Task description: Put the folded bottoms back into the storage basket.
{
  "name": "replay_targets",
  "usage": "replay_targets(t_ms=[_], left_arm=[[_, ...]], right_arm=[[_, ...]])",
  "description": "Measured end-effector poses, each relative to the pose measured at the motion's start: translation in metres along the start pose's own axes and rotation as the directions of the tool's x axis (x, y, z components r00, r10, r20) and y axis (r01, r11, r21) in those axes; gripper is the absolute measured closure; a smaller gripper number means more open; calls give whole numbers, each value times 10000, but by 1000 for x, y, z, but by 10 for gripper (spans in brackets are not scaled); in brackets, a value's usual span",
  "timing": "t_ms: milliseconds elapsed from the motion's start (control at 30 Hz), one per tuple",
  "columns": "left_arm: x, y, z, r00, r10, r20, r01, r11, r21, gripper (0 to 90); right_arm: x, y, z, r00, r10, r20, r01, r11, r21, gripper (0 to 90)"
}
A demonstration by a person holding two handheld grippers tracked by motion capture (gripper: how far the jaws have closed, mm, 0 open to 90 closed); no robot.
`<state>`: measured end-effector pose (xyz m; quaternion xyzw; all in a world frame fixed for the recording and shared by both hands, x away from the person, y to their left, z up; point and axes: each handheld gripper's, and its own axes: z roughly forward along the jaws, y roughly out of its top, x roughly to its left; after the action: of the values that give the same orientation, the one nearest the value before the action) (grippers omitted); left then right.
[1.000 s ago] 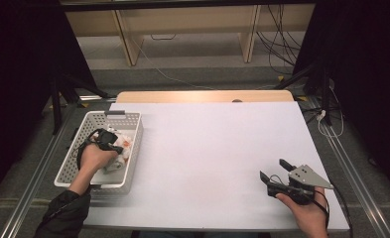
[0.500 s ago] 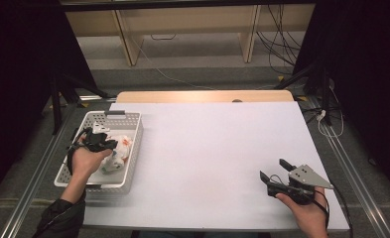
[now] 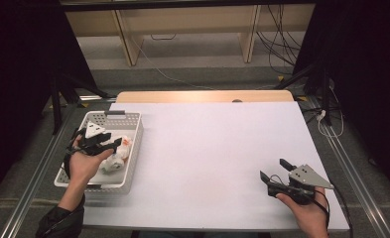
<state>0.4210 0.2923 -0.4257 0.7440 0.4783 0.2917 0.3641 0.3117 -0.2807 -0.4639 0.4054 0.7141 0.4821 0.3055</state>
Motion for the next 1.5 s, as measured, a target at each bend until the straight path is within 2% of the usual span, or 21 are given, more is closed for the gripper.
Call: replay_targets(t_ms=[200, 467, 600, 867, 1100, 1233, 1500], left_arm=[[-6, 4, -8, 9997, -219, 139, 224, 9992, -325, 351], [-22, 10, -20, 9967, -174, 790, 235, 9968, -765, 260], [-30, 9, -24, 9928, -115, 1193, 232, 9949, -978, 244], [-39, 6, -33, 9870, 130, 1599, 43, 9943, -1069, 198], [-47, 0, -38, 9840, 351, 1748, -137, 9924, -1226, 184], [-51, -2, -39, 9814, 347, 1890, -106, 9919, -1268, 176], [-65, -4, -43, 9717, 525, 2301, -180, 9886, -1495, 172]], right_arm=[[0, 0, 0, 10000, 6, -6, -6, 10000, -30, 208], [0, 1, -1, 10000, 11, -14, -11, 10000, -68, 208], [0, 1, -1, 10000, 0, -13, 0, 9999, -120, 208], [0, 1, -2, 10000, -35, -33, 35, 10000, -75, 208], [0, 1, -1, 10000, -14, -41, 14, 9999, -116, 208], [0, 1, -1, 10000, -35, -42, 35, 10000, -31, 208], [0, 1, -1, 10000, -17, -53, 17, 10000, -93, 208]])
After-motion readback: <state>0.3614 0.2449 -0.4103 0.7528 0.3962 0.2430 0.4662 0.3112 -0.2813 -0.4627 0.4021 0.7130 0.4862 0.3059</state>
